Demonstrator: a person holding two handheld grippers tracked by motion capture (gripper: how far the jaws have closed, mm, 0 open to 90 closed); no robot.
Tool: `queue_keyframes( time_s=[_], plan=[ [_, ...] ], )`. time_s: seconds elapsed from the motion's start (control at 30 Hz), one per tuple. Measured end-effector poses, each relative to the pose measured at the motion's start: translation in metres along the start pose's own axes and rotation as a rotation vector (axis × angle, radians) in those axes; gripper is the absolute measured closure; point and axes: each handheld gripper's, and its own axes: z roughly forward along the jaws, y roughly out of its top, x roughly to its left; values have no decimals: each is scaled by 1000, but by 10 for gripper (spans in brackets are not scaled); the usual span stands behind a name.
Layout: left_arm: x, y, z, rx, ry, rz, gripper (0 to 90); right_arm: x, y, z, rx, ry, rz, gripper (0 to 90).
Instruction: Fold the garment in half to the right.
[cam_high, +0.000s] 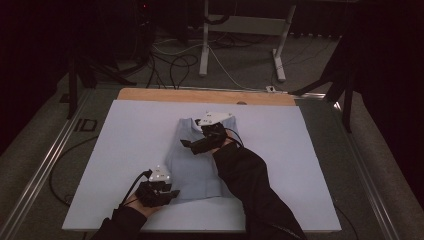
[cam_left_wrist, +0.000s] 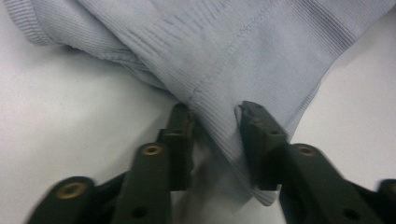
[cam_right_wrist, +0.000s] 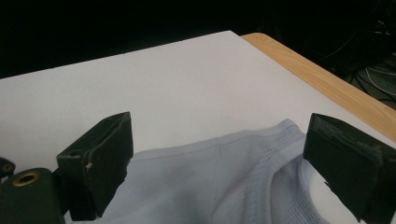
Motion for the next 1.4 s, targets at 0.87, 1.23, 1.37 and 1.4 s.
queue_keyframes(
  time_s=[0.87, 1.23, 1.37, 1.4],
  plan=[
    [6, 8, -19, -66, -45, -41, 865, -43, 15, 73, 109, -67, 98, 84],
    [6, 7, -20, -68, -63, -50, 866, -60, 5, 112, 226, -119, 112, 296],
    [6, 7, -19, -67, -69, -54, 866, -63, 1, 125, 260, -143, 127, 323],
    [6, 7, -19, -65, -70, -52, 866, -64, 1, 128, 266, -143, 124, 328]
  ],
)
